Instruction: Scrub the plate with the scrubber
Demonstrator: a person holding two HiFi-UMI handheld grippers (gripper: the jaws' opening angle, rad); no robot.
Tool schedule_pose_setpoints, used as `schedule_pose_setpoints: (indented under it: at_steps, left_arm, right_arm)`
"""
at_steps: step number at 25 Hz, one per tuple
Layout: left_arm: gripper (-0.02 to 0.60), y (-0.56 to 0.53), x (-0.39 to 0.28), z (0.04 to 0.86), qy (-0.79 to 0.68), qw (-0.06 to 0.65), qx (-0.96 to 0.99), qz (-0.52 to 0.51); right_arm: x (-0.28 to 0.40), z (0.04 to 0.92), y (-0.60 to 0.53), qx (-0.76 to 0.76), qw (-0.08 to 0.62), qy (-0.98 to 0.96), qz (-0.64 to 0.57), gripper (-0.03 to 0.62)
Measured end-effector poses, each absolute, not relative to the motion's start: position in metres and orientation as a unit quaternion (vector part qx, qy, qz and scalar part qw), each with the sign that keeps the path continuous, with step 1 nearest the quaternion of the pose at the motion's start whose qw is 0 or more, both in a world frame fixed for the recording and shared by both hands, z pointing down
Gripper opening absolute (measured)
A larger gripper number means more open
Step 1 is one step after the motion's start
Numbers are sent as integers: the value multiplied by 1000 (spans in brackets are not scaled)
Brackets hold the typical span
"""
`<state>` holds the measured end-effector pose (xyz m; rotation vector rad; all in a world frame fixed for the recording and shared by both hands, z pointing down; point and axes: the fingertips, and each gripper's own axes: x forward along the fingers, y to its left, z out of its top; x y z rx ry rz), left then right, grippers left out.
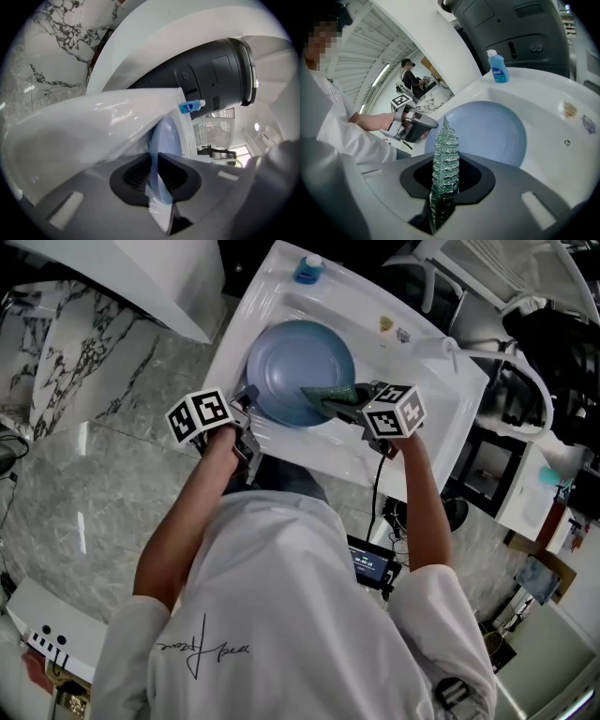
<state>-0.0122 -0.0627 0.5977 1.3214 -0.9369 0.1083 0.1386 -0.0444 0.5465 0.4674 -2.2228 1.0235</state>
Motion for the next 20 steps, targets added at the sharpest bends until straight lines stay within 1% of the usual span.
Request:
schedule_pose_setpoints:
  at_steps: [9, 20]
  left_arm:
    - [101, -62, -12, 598, -421, 688, 589, 46]
    - [101, -63, -12, 598, -424, 686, 590, 46]
  right_arm:
    - [161, 551, -58, 224, 322, -835, 386, 60]
    - [183, 564, -71, 271, 346, -817, 373, 60]
